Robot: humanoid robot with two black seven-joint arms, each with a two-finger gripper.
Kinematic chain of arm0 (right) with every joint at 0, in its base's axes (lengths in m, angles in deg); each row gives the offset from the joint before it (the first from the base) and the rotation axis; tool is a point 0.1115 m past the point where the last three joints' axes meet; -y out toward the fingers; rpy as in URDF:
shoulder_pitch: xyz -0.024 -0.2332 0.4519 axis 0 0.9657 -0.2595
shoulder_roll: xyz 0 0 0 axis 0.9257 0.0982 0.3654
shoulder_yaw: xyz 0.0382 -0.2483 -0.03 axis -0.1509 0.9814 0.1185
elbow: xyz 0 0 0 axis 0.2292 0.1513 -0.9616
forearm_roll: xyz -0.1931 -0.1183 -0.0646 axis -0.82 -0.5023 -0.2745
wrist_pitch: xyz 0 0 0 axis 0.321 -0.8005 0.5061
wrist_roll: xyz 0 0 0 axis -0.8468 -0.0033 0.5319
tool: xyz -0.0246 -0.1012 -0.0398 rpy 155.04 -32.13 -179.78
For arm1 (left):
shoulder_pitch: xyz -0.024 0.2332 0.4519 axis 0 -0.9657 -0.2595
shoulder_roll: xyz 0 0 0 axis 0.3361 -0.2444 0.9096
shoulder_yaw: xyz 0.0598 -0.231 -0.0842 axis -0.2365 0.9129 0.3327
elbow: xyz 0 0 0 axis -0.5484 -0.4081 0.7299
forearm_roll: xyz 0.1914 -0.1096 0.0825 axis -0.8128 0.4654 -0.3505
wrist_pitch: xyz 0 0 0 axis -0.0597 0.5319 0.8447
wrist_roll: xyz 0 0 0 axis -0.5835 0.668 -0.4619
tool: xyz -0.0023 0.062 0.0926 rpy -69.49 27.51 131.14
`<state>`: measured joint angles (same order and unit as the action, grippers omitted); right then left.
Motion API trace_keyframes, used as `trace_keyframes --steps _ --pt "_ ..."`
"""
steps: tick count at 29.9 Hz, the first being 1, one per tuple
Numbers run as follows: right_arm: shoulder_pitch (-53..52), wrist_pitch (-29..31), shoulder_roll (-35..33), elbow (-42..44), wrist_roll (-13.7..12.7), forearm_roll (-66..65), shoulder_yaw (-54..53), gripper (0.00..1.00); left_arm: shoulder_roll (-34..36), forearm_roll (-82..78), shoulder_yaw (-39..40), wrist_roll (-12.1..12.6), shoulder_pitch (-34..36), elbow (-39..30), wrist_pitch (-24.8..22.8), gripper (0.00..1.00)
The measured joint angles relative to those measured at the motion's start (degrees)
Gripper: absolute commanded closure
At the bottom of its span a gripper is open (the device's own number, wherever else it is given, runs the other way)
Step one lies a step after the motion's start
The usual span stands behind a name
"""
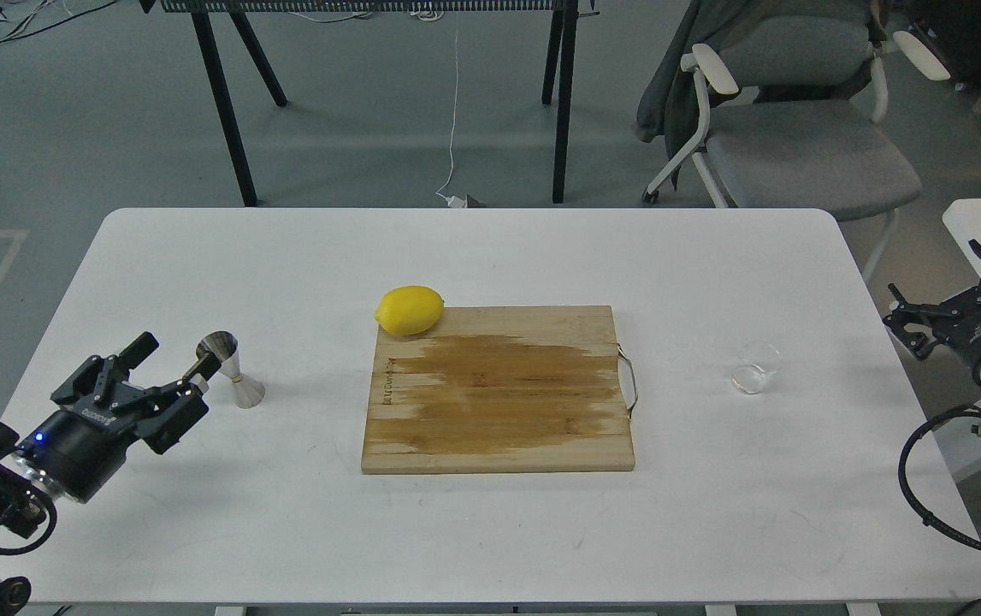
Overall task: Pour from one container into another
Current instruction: 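Close the left gripper around the metal jigger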
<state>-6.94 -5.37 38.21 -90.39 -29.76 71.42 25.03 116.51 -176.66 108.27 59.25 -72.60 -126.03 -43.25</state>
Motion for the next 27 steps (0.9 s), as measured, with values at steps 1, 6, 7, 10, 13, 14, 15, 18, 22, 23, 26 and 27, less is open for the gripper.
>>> trace_keyframes --steps 1,6,7,10,13,14,15,18,22,23,26,27 --pt "0.0 0.0 0.0 0.0 0.0 0.0 0.0 0.0 -0.2 -0.2 0.0 0.0 -0.1 1.4 0.0 0.01" --pt "0.0 0.0 0.1 0.0 0.1 0.0 -0.1 0.0 -3.0 -0.4 -0.7 0.0 0.0 6.8 0.0 0.01" --pt "0.0 0.0 0.1 -0.1 0.1 0.0 -0.1 0.0 -3.7 -0.4 -0.9 0.0 0.2 8.0 0.0 0.01" --pt "-0.1 0.0 0.1 -0.1 0.1 0.0 -0.1 0.0 -5.7 -0.5 -1.5 0.0 0.8 10.8 0.0 0.01" --pt "-0.1 0.0 -0.1 -0.1 0.1 0.0 -0.3 0.0 -7.5 -0.5 -2.1 0.0 1.8 11.7 0.0 0.01" --pt "-0.1 0.0 -0.1 -0.1 0.1 0.0 -0.3 0.0 -8.1 -0.5 -2.2 0.0 2.1 11.9 0.0 0.01" --pt "-0.1 0.0 -0.1 0.0 0.1 0.0 -0.3 0.0 -8.5 -0.5 -2.3 0.0 2.4 12.2 0.0 0.01" --pt "0.0 0.0 -0.1 0.0 0.1 0.0 -0.3 0.0 -9.9 -0.5 -2.7 0.0 3.9 14.1 0.0 0.01" --pt "0.0 0.0 0.0 0.0 0.1 0.0 -0.4 0.0 -11.2 -0.5 -4.1 0.0 5.7 15.9 0.0 0.01" --pt "0.0 0.0 0.0 0.0 0.1 0.0 -0.4 0.0 -11.6 -0.5 -4.3 0.0 6.1 16.1 0.0 0.01" --pt "0.0 0.0 0.0 0.0 0.1 0.0 -0.4 0.0 -12.6 -0.5 -4.6 0.0 7.1 17.3 0.0 0.01" --pt "0.1 0.0 0.0 0.0 0.1 0.0 -0.4 0.0 -12.9 -0.5 -4.7 0.0 7.6 17.9 0.0 0.01"
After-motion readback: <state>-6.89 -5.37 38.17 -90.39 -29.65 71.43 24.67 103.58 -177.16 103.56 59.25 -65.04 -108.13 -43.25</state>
